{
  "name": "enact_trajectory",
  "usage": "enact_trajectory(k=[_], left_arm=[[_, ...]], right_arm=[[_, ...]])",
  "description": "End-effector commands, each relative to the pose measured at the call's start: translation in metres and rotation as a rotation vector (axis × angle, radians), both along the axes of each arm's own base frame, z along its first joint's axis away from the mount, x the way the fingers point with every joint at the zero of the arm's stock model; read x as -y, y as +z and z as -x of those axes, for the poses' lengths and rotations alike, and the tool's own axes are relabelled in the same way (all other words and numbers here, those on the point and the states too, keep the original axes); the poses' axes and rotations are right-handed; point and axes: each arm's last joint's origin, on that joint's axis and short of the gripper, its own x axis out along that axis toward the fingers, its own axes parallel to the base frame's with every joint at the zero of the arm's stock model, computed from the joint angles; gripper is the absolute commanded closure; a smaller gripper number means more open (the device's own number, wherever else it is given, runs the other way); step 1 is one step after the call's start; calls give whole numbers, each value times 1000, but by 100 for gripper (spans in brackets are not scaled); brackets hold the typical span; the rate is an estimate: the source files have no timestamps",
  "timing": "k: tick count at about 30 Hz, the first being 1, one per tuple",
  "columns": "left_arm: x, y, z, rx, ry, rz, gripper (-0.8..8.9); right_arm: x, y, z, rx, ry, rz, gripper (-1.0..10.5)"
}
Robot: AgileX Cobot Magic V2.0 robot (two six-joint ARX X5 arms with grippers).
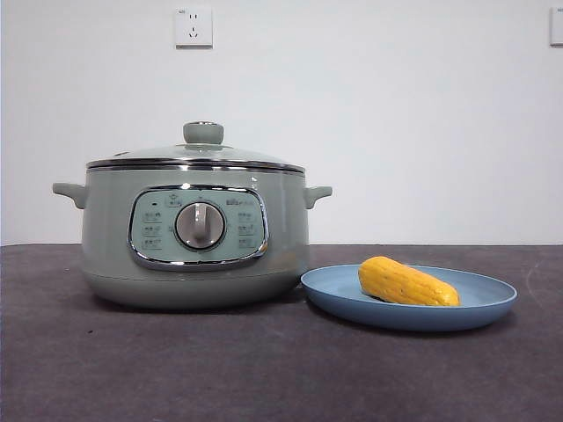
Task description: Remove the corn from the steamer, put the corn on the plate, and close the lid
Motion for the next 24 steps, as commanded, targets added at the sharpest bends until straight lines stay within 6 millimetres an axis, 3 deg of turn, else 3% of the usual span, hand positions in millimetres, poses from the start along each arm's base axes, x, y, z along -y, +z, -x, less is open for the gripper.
enact_trajectory(k=[1,7,12,24], left_arm=[[0,-4,-1,-5,-1,8,817],[0,-4,-1,-5,-1,8,817],[0,-4,-1,-5,-1,8,817],[0,-4,-1,-5,-1,8,817]], right_arm=[[1,-34,-4,31,-18,-51,945],[0,-89,-9,136,-18,-60,946],[-1,-121,-9,172,-26,-64,946],[-4,-161,-8,133,-29,-90,945]])
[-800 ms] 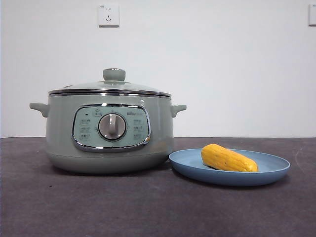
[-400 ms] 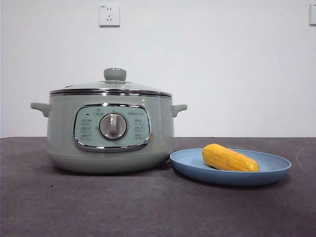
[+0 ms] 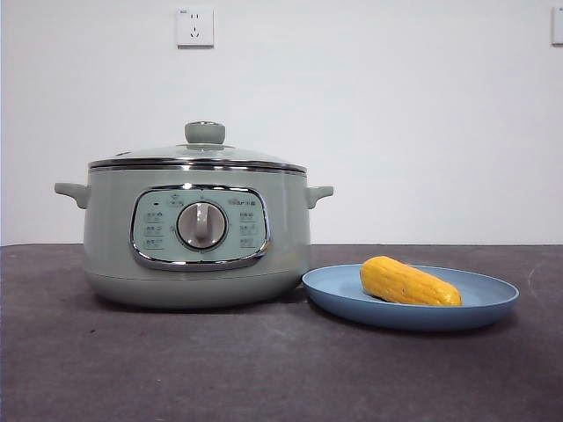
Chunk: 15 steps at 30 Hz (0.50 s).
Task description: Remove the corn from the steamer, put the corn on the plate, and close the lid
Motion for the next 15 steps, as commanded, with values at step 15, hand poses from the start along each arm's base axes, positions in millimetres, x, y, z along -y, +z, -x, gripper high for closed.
enact_trajectory(k=[15], left_arm=[[0,-4,-1,-5,-1,8,817]], right_arm=[[0,-25,4,-185,5,-21,945]])
